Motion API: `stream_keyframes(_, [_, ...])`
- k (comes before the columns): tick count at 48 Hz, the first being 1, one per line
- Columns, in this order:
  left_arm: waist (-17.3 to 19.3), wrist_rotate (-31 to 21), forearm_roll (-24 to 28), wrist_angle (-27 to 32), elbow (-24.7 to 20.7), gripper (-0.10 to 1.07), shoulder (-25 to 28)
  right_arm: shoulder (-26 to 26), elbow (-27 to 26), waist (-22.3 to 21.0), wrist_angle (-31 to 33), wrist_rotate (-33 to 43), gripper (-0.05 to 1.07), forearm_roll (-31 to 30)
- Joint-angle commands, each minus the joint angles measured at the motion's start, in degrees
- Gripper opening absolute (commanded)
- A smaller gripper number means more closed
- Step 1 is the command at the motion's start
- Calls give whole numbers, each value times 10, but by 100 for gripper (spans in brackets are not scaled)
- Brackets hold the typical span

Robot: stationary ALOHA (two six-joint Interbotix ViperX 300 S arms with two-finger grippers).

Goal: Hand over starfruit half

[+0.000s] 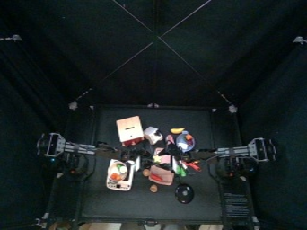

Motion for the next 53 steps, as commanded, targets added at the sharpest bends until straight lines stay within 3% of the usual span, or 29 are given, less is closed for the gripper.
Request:
stream_keyframes(1, [4, 2, 3, -3, -16, 72, -3, -7, -12, -1, -2, 1, 94, 1])
stream_keyframes(11, [3, 2, 3, -2, -16, 72, -3, -7, -13, 0, -1, 0, 90, 0])
stream_keyframes(27, [3, 4, 4, -2, -12, 74, -3, -7, -11, 0, -1, 1, 61, 2])
stream_keyframes(53, [4, 4, 4, -2, -8, 102, -1, -7, 0, 2, 2, 0, 60, -1])
